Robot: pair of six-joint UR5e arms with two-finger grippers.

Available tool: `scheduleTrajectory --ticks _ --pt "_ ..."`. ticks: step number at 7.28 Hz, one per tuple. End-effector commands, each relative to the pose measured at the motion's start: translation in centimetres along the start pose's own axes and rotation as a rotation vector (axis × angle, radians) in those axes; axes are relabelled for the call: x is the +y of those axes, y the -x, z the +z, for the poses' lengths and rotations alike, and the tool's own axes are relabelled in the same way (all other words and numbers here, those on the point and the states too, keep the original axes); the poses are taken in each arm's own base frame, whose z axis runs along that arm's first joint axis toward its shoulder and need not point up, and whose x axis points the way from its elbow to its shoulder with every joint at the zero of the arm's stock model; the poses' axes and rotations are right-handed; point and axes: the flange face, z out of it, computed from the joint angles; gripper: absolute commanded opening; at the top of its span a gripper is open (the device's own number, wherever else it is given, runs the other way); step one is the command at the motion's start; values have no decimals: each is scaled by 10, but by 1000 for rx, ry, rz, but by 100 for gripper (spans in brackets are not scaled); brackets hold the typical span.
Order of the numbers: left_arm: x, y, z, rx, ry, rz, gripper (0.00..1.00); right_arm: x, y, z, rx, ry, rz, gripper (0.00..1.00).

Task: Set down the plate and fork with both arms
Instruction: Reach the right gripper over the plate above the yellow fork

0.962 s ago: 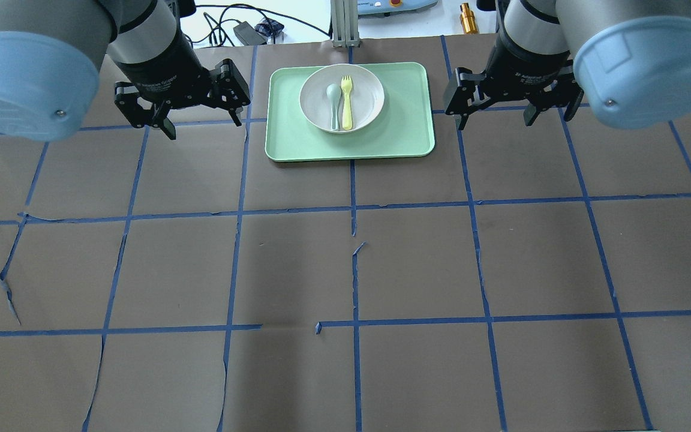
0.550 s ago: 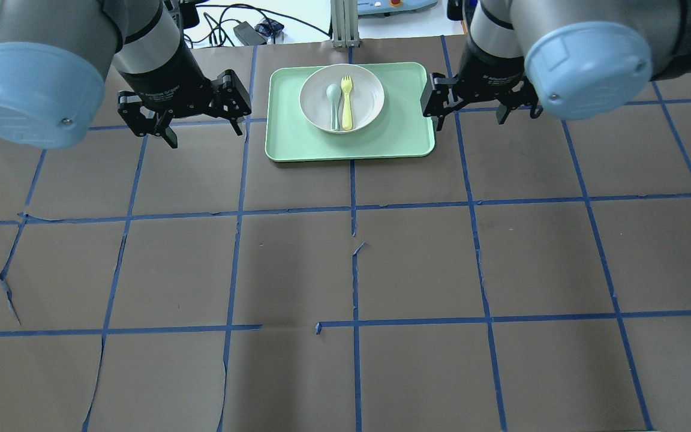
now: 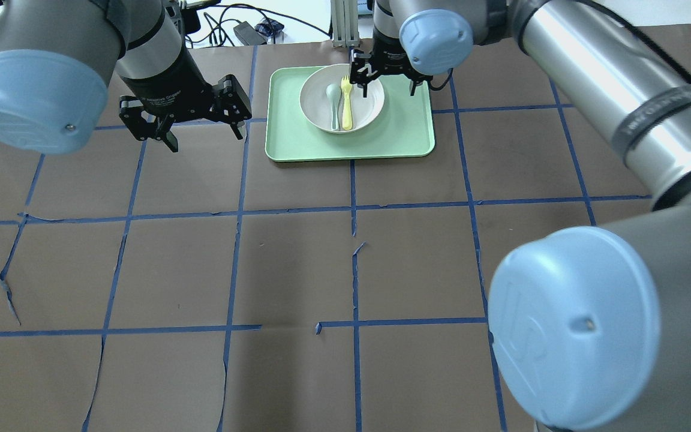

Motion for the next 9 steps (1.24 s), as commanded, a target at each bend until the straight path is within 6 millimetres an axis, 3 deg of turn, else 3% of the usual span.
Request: scheduleTrajectory --ticks 1,3,5,8,9 --pt "0 0 1 -1 2 0 100 -36 28 57 -69 -6 -22 81" --pt "0 0 0 0 0 0 100 -36 26 85 -63 18 -29 60" --pt "0 0 0 0 0 0 100 -35 26 89 -63 24 -28 45" --pt "0 0 0 0 -1 0 100 -34 29 104 -75 31 -26 46" --pt "0 0 0 0 -1 0 100 -31 38 110 -78 28 -39 46"
